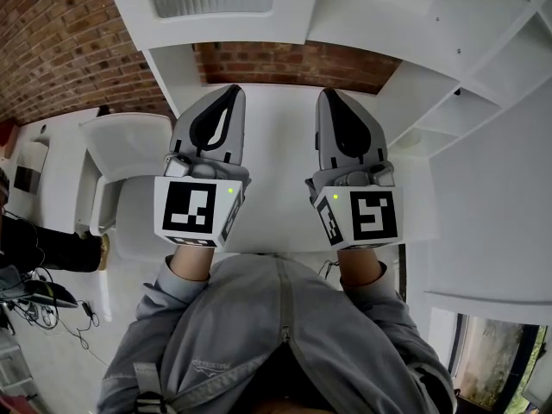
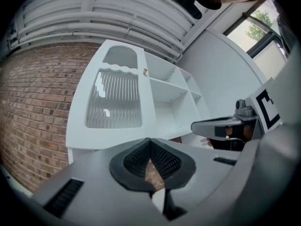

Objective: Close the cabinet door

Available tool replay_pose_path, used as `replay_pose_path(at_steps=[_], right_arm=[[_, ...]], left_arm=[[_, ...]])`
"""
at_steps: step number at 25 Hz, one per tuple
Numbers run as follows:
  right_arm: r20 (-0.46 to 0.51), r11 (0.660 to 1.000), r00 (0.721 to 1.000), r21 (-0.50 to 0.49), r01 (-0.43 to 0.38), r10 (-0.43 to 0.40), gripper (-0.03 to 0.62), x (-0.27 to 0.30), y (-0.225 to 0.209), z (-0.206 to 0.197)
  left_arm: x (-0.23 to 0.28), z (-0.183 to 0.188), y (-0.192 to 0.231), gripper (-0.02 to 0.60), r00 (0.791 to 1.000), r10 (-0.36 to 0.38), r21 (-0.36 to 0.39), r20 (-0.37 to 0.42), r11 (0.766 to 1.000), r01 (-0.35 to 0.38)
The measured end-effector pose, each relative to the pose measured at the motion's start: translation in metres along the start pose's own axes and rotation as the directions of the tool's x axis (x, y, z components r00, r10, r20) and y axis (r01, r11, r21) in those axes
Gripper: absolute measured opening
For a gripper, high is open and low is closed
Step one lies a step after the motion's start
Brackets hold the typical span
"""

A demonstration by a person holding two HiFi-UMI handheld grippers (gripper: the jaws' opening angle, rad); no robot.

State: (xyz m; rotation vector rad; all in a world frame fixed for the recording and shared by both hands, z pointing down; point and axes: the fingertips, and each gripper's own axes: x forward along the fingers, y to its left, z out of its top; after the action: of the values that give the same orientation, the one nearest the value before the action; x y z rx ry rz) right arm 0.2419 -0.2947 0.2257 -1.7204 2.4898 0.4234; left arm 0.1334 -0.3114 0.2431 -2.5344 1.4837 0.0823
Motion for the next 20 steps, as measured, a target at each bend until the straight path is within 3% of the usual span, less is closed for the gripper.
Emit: replay_pose_path(at_steps=[12,20], right_arm=[[-0.068,0.999,0.997,0.037,0.028,-0.026,0.026,-0.014,0.016,-0.039],[-0.099,0.999,0.994,0.035,0.042,-0.038,0.025,-0.019,0.025,-0.057]], left_arm=[[-0.022,-0.046,-0.008,0.006,0.996,-0.031,-0.012,-0.085,0.999,0.03],[-0.028,-0.057,-0.007,0.006,0.995,-0.033,-0.012,-0.098,0.999,0.032]])
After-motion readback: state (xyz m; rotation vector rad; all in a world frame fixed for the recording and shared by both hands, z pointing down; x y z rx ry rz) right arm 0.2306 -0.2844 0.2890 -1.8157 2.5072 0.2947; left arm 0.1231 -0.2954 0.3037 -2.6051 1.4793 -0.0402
